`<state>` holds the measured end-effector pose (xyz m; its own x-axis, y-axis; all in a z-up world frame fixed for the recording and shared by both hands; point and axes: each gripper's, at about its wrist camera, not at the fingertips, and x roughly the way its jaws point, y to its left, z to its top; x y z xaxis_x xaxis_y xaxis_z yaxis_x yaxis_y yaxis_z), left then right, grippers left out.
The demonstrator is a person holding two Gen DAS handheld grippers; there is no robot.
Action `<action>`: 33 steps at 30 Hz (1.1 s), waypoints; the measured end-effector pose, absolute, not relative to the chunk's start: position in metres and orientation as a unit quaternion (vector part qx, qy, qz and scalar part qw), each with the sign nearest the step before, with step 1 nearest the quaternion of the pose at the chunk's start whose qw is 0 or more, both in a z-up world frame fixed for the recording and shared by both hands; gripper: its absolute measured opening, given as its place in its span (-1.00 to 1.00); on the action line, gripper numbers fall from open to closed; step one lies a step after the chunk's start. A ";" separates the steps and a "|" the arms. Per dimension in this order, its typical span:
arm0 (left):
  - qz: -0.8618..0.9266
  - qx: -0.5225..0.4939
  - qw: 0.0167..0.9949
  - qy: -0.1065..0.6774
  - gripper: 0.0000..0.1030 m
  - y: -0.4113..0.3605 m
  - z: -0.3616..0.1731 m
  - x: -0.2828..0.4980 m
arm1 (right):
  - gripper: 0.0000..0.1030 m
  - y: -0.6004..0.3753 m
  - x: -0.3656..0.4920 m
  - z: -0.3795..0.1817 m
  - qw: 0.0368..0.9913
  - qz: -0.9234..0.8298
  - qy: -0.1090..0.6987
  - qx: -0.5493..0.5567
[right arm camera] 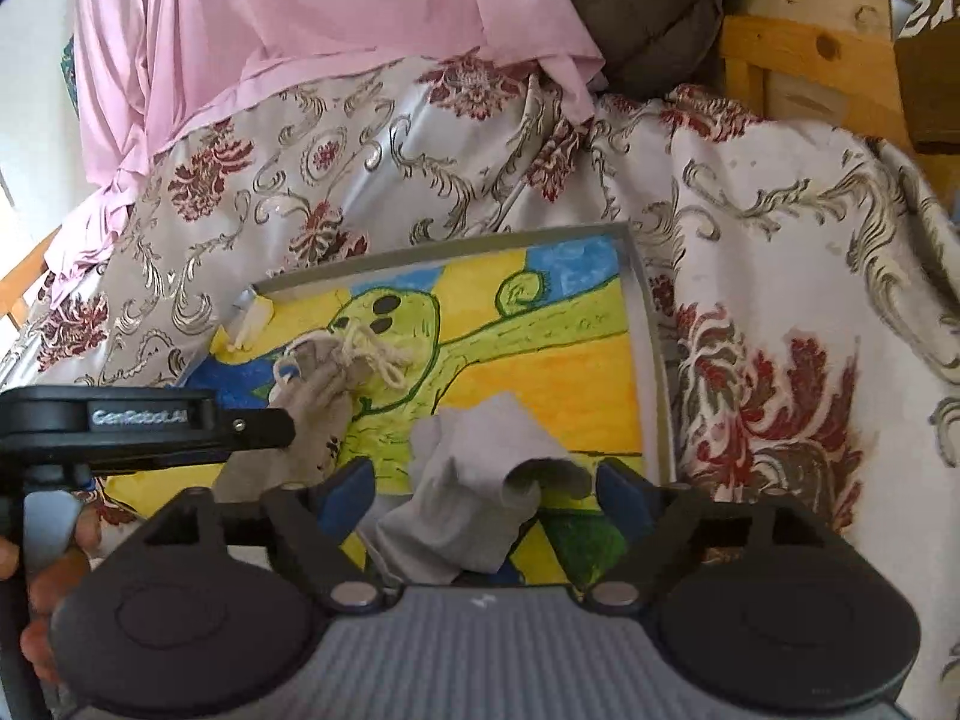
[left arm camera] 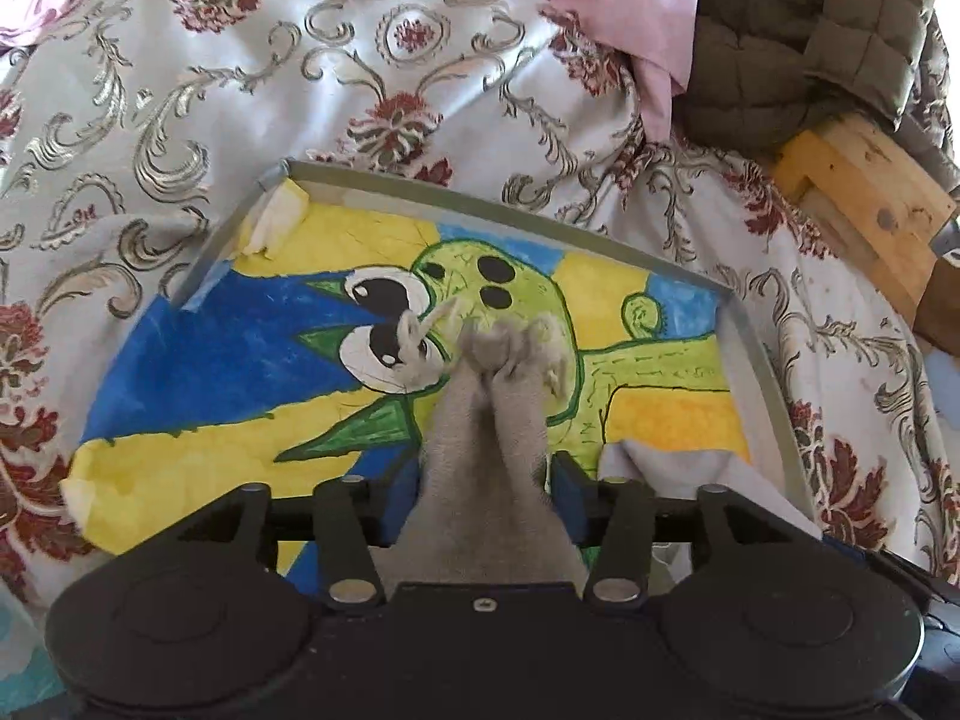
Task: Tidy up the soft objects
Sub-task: 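Open the left tool over the tray while the right tool releases the cloth there, then withdraw both tools from the tray back toward the pile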
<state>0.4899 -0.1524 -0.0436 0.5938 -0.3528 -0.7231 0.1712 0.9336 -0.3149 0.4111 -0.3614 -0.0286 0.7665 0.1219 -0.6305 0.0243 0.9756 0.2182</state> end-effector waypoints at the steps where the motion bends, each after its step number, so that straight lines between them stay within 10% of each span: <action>1: -0.148 -0.105 0.888 0.422 0.10 -0.151 -0.041 0.487 | 0.74 -0.362 0.409 -0.026 0.936 0.025 0.336 0.106; 33: -0.114 -0.080 0.971 0.193 0.97 -0.072 0.059 0.213 | 0.99 -0.296 0.165 0.044 0.991 -0.025 0.098 0.092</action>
